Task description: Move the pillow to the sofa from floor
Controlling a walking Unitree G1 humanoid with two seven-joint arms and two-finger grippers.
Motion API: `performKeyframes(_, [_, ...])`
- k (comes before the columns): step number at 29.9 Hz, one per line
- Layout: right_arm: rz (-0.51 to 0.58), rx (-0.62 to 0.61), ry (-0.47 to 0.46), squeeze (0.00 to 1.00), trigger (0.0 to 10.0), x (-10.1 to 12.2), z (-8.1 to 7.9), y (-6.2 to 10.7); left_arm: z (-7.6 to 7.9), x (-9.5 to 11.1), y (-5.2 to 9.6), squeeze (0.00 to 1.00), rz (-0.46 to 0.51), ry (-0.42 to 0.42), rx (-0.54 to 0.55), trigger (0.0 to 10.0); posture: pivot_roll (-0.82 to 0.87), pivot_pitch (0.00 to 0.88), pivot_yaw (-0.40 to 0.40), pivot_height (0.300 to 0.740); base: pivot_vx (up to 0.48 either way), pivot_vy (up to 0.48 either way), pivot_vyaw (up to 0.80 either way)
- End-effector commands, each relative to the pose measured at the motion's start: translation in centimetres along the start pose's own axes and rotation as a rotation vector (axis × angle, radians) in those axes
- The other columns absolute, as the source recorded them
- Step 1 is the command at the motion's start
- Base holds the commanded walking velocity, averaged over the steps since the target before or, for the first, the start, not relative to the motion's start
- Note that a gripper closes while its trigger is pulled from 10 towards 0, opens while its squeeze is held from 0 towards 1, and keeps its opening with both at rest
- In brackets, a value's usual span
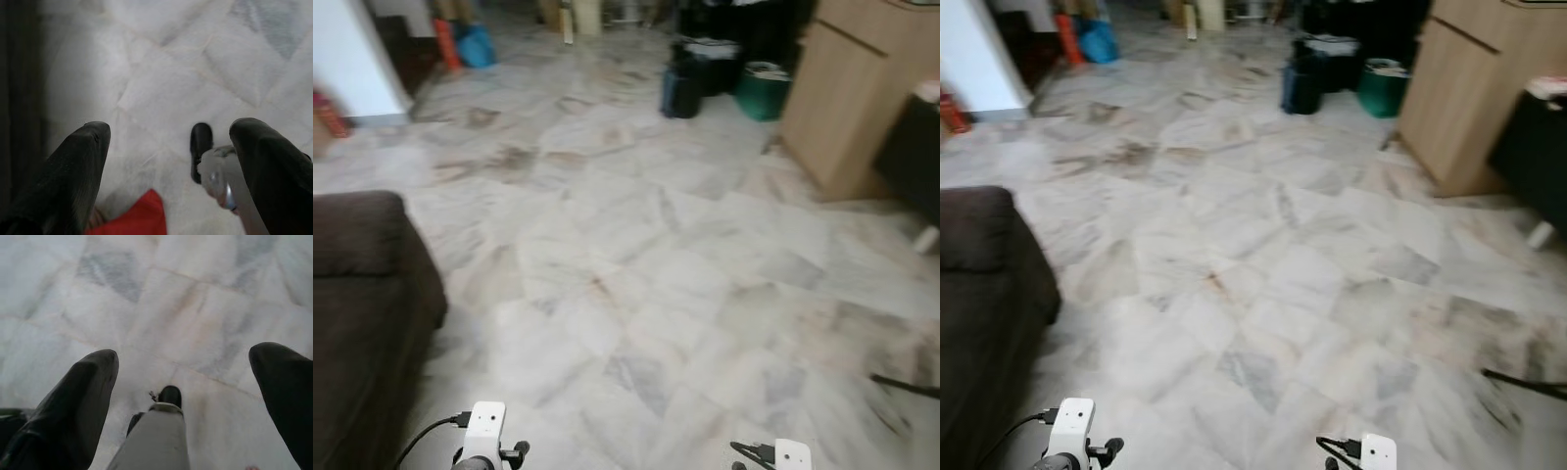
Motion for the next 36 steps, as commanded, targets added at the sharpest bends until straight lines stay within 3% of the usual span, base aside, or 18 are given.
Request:
performKeyframes(1, [-0.013,0.001,0.011,0.0,10.0,-0.29,-0.09,0.04,-0.27,-0.5,0.1,0.0,-0.018,-0.004,0.003,10.0,0.06,0.0,0.019,0.74,0.0,0.0,0.8])
performKeyframes(36, [-0.022,0.02,0.063,0.0,10.0,0.08,0.15,-0.06,0.14,-0.42,0.04,0.0,-0.019,0.021,0.003,10.0,0.07,0.0,-0.012,0.74,0.0,0.0,0.8])
Point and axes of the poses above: a point about 5 cm out from each wrist's last joint towards the gripper, its own y axis pointing back from the gripper into the wrist, its own x axis along the axis of the wrist's last joint, z = x × y, the point moved 2 cm from there along -y, pointing out of the wrist towards the gripper, and after that the axes turned 7 degrees about -y, right-handed, at the moved point
